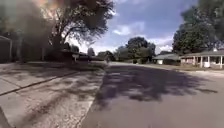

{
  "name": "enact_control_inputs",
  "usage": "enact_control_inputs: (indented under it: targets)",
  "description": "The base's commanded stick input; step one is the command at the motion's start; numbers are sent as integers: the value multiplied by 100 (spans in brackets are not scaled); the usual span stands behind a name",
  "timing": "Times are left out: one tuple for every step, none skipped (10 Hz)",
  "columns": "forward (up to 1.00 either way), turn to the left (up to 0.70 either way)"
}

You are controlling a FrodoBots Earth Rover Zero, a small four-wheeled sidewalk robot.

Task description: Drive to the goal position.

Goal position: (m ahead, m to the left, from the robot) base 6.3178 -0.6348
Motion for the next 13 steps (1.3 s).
enact_control_inputs:
  targets:
    - [100,0]
    - [100,-38]
    - [100,-39]
    - [100,-39]
    - [100,-39]
    - [100,-29]
    - [100,-2]
    - [100,0]
    - [100,0]
    - [100,0]
    - [100,0]
    - [100,0]
    - [100,0]
